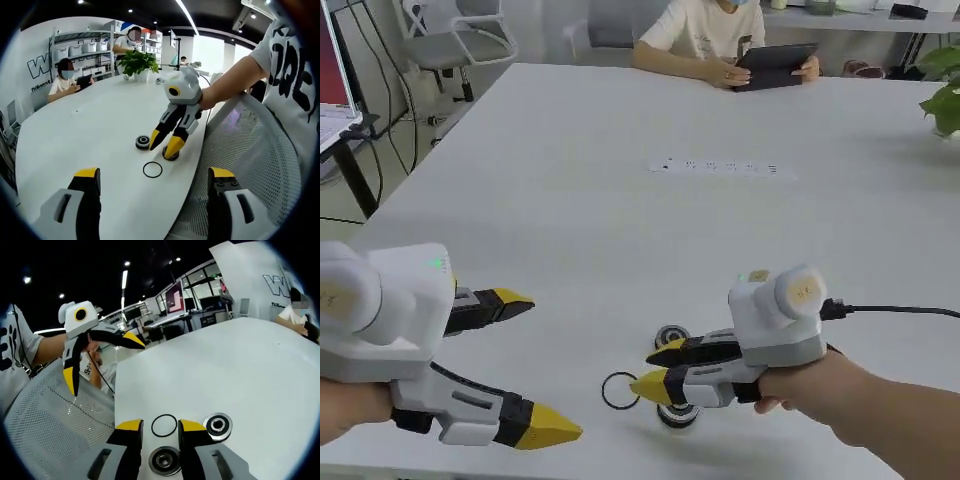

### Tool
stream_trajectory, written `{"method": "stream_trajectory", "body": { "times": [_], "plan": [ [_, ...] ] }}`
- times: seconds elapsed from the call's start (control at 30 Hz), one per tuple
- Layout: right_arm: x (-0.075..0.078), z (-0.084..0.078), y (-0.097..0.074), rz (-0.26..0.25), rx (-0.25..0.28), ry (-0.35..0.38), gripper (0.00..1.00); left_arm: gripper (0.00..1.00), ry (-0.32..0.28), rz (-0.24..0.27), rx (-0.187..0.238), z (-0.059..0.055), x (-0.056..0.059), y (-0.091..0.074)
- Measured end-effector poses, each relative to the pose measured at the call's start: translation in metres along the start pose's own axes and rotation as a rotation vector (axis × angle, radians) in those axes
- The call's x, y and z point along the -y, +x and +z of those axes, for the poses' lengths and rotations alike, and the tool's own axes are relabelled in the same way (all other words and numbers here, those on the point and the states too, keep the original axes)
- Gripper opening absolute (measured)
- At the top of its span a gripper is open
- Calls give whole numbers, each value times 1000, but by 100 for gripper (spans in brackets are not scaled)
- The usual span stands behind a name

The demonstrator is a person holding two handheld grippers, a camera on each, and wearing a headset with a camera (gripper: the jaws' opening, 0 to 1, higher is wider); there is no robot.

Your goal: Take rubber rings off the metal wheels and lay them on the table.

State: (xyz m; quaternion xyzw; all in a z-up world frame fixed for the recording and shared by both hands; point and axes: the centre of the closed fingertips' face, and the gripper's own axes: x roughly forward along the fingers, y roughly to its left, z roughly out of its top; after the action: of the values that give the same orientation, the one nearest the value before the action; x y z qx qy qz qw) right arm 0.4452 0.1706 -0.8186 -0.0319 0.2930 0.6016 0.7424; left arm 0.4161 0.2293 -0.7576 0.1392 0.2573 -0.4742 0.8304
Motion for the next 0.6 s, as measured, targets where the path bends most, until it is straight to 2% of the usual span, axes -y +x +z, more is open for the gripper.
{"method": "stream_trajectory", "body": {
  "times": [0.27,0.6],
  "plan": [
    [0,7,-13,-3,22,-14,30,84,4,-23,-1,5,1,7],
    [4,3,-33,-11,30,-30,35,80,33,-52,-24,10,1,19]
  ]
}}
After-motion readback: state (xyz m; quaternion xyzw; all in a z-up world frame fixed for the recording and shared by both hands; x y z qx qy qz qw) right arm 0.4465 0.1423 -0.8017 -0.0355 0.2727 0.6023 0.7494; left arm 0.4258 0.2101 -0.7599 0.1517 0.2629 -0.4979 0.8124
